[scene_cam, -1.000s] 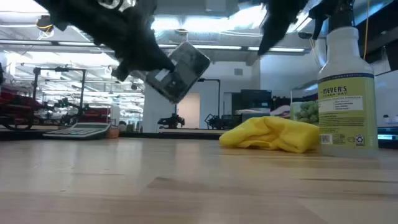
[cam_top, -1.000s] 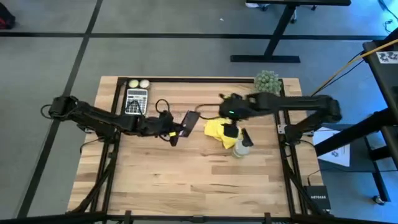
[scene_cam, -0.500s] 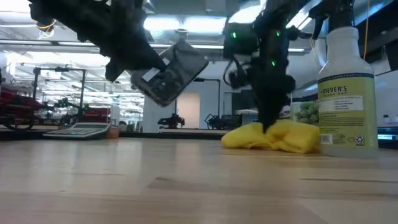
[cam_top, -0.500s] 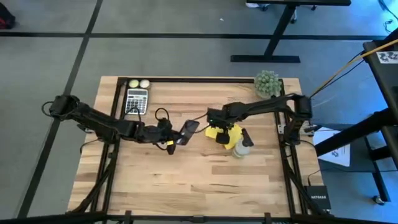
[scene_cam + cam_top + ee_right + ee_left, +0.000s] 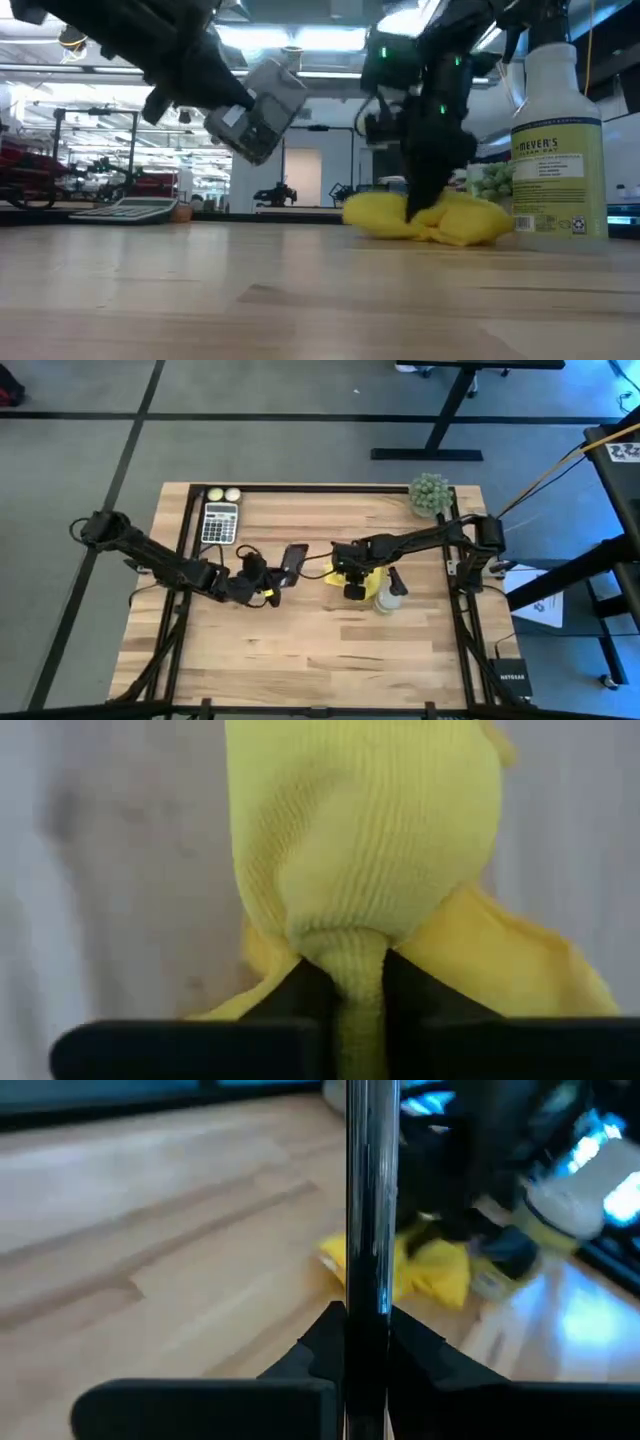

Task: Apply microfiber cloth
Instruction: Wipe the back of the black cellphone with a yellow microfiber towel

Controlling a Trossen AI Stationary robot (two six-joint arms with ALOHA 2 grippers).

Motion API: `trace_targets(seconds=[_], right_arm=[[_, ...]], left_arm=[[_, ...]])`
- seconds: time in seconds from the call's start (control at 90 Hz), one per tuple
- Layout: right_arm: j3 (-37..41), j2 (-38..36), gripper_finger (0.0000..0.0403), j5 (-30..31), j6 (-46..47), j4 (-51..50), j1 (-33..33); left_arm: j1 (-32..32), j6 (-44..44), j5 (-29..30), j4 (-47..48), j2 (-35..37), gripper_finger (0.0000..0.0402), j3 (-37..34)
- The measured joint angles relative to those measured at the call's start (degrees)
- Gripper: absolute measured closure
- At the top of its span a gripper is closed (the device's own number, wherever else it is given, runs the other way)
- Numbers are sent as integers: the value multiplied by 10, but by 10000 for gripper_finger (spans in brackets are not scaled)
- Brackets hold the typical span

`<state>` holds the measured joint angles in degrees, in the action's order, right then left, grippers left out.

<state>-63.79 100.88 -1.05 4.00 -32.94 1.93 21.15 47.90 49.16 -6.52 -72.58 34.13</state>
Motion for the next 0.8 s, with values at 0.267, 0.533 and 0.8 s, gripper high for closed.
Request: trace_targets(seconds=[0.267, 0.533, 0.8], right_arm=[[-56, -103, 390, 129, -53, 55, -75], [-57, -131, 392, 264, -156, 289, -129], [-58, -80, 389, 281, -179, 362, -121]], left_arm=[[4, -12, 59, -71, 0, 382, 0], [-13, -140, -27, -211, 0, 382, 3], [-38, -194, -95, -240, -4, 382, 19]])
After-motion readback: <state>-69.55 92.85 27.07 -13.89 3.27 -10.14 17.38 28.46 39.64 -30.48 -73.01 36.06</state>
